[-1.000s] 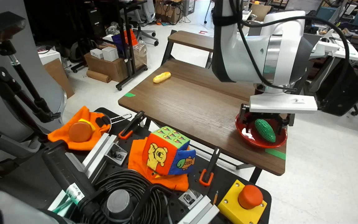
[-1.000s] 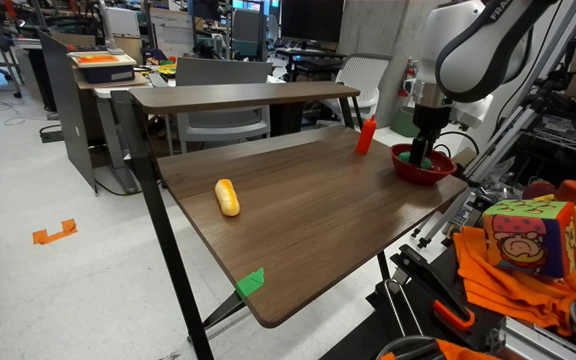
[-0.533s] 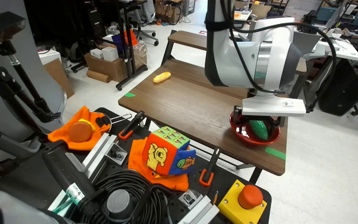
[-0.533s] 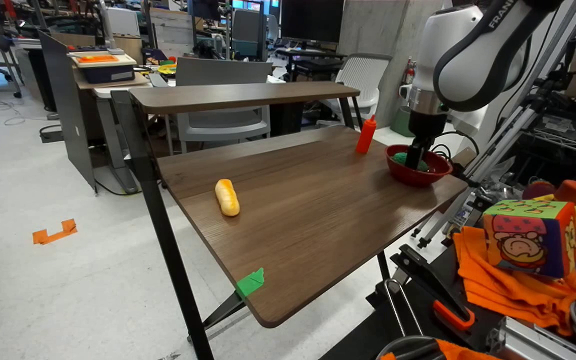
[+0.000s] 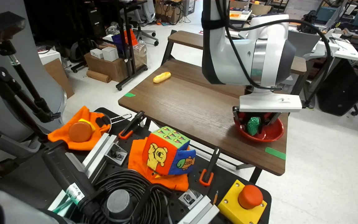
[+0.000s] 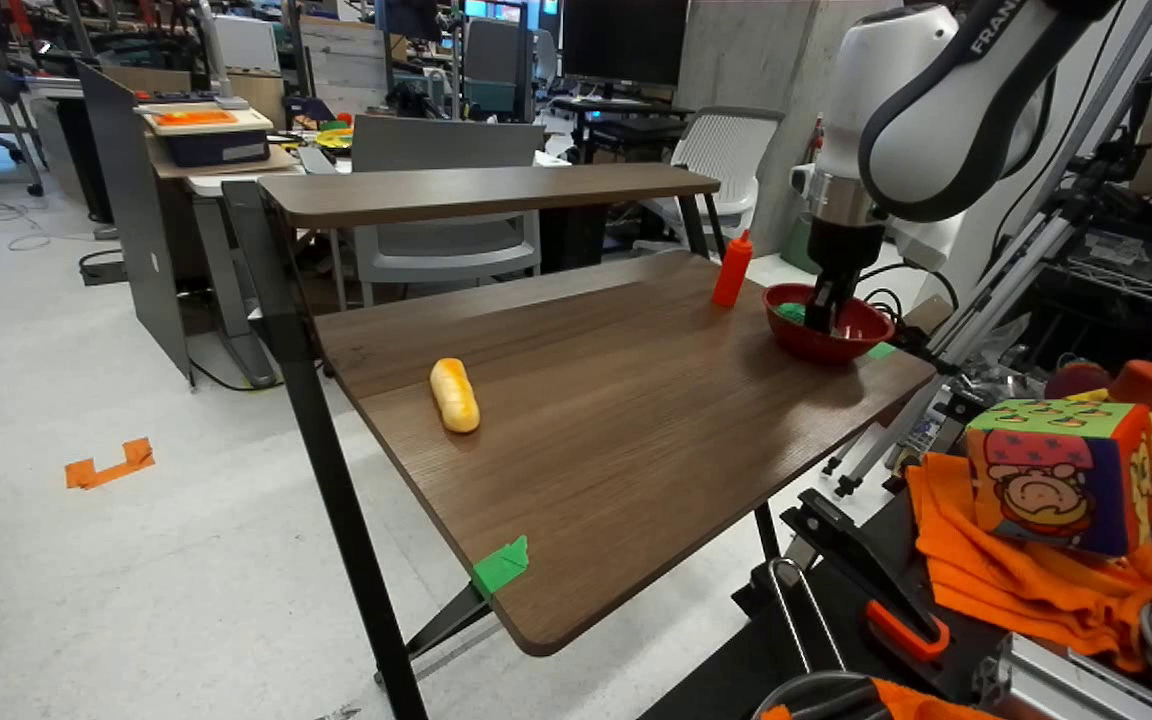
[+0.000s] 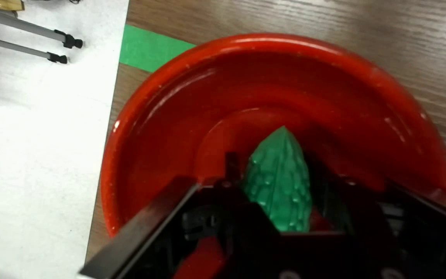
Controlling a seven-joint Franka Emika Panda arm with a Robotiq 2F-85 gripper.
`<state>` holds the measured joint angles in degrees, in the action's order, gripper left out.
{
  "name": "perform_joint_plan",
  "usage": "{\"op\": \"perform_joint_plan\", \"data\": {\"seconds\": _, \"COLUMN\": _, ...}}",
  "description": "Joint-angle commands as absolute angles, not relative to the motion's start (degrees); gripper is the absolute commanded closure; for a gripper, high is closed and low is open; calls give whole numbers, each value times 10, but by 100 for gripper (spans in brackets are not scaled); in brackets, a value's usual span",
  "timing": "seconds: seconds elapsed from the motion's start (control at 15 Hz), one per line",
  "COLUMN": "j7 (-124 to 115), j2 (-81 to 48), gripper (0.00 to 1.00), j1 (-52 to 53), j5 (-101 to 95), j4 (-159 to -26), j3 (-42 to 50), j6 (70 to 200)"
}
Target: Remove the green object from the orange bowl and put it on the table
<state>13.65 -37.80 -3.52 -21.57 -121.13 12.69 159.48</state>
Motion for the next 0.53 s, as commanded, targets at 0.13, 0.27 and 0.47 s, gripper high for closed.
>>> {"op": "perform_joint_plan", "data": {"seconds": 0.13, "j7": 133, "j2": -366, "gripper": 82, "j1": -34, "j5": -231, "j4": -1230, "j3": 131, "j6": 1606}}
{"op": "perform_joint_plan", "data": {"seconds": 0.27, "j7": 143, "j2": -347, "gripper": 82, "j1": -44, "j5": -223, "j4": -1245, "j3": 121, "j6": 1602}}
{"op": "perform_joint_plan", "data": {"seconds": 0.47, "j7": 154, "j2": -295, "gripper": 82, "j1": -61, "j5": -214, "j4": -1287, "j3": 110, "j6": 1609}}
